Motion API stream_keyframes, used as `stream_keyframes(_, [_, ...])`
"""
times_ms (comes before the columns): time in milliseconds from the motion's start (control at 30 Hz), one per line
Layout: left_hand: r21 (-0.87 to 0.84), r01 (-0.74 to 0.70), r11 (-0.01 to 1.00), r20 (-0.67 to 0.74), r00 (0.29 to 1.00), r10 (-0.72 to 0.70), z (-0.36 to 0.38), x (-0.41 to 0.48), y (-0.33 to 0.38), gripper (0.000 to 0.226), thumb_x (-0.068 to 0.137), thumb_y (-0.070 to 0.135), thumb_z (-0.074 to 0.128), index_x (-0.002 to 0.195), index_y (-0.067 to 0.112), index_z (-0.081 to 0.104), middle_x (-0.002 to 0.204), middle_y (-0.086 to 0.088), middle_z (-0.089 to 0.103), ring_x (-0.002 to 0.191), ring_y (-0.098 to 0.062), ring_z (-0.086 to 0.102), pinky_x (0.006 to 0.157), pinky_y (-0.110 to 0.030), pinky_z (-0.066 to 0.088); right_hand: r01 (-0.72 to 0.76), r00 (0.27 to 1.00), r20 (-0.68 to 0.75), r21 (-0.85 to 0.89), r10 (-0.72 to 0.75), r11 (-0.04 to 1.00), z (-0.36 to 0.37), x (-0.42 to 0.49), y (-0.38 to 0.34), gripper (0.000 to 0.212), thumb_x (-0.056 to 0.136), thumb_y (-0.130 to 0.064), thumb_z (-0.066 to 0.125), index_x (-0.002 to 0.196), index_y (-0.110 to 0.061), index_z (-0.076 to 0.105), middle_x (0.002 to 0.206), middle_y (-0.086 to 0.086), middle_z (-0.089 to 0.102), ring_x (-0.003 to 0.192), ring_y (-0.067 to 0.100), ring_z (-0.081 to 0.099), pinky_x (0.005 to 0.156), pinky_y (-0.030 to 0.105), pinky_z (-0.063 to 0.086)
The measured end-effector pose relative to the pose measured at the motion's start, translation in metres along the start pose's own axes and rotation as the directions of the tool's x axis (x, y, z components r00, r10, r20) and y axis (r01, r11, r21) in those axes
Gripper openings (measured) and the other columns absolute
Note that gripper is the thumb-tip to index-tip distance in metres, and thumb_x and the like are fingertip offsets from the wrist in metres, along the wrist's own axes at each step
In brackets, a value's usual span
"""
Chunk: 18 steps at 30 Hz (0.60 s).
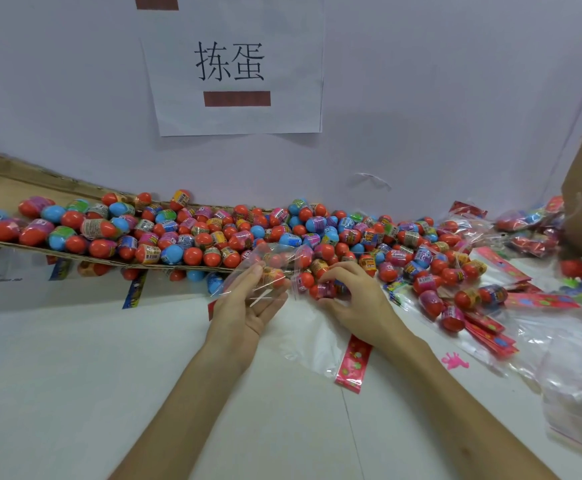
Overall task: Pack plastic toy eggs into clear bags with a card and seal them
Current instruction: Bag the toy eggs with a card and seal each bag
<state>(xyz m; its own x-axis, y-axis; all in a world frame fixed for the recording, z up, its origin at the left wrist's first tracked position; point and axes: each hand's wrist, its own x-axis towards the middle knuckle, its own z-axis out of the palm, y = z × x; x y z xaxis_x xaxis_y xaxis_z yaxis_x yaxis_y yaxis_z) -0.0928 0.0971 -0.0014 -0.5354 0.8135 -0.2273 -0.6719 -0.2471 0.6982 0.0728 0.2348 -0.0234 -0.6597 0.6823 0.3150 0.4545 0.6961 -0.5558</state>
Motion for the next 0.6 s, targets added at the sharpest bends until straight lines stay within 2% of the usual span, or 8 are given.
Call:
stream_keyframes(200, [-0.016,-0.007,1.000,0.001,1.000,0.007,-0.0001,0.0011,-0.0008,0.035,0.095,0.016,0.069,0.129,0.006,0.066,0.110,-0.018,0.077,0.095,-0.032,0.078,0.067,-0.034,0.063,-0.025,0.999,-0.046,0.044,0.027,0.999,-0.0026,-0.0007,-0.0024,0.029,0.086,-0.030,0.081,0.114,-0.027,0.073,0.117,-0.010,0.059,0.106,0.009,0.054,0.096,0.026,0.048])
stream_keyframes(333, [-0.016,-0.004,1.000,0.001,1.000,0.004,-0.0009,0.0018,-0.0009,0.039,0.093,0.018,0.070,0.130,0.007,0.066,0.111,-0.017,0.077,0.096,-0.032,0.078,0.068,-0.034,0.063,0.003,0.999,-0.045,0.041,-0.001,0.999,-0.0036,-0.0011,-0.0044,0.025,0.087,-0.024,0.080,0.111,-0.028,0.073,0.139,-0.006,0.051,0.115,0.012,0.054,0.101,0.029,0.049])
stream_keyframes(433, [-0.007,-0.003,1.000,0.010,1.000,0.003,0.0002,0.0015,-0.0018,0.037,0.093,0.019,0.070,0.129,0.008,0.067,0.111,-0.017,0.077,0.097,-0.031,0.078,0.068,-0.033,0.063,-0.010,1.000,0.014,0.026,0.010,1.000,-0.0029,0.0002,-0.0059,0.026,0.090,-0.019,0.077,0.113,-0.030,0.071,0.155,-0.006,0.043,0.098,0.009,0.063,0.087,0.017,0.049])
stream_keyframes(467, [-0.007,-0.002,1.000,0.011,1.000,0.002,0.0004,0.0014,-0.0022,0.036,0.094,0.019,0.070,0.128,0.008,0.067,0.111,-0.017,0.077,0.097,-0.031,0.078,0.068,-0.033,0.063,-0.014,1.000,0.017,0.024,0.014,1.000,-0.0025,0.0005,-0.0058,0.027,0.091,-0.019,0.076,0.115,-0.030,0.071,0.155,-0.007,0.045,0.096,0.009,0.064,0.086,0.016,0.049])
stream_keyframes(567, [0.000,0.001,1.000,0.000,1.000,-0.001,0.0002,0.0010,-0.0030,0.033,0.094,0.018,0.070,0.125,0.009,0.068,0.110,-0.018,0.077,0.096,-0.031,0.078,0.067,-0.033,0.063,0.001,1.000,-0.024,0.035,0.000,0.999,-0.0011,0.0003,-0.0047,0.032,0.091,-0.017,0.076,0.121,-0.028,0.072,0.143,-0.007,0.058,0.109,0.013,0.064,0.100,0.028,0.052])
stream_keyframes(600, [0.003,0.004,1.000,-0.004,1.000,-0.004,0.0002,0.0008,-0.0032,0.031,0.094,0.018,0.070,0.124,0.009,0.068,0.111,-0.018,0.077,0.096,-0.031,0.078,0.067,-0.034,0.063,0.007,0.999,-0.043,0.048,-0.005,0.999,-0.0005,-0.0001,-0.0043,0.034,0.090,-0.016,0.076,0.122,-0.028,0.072,0.139,-0.007,0.062,0.105,0.008,0.064,0.100,0.027,0.052])
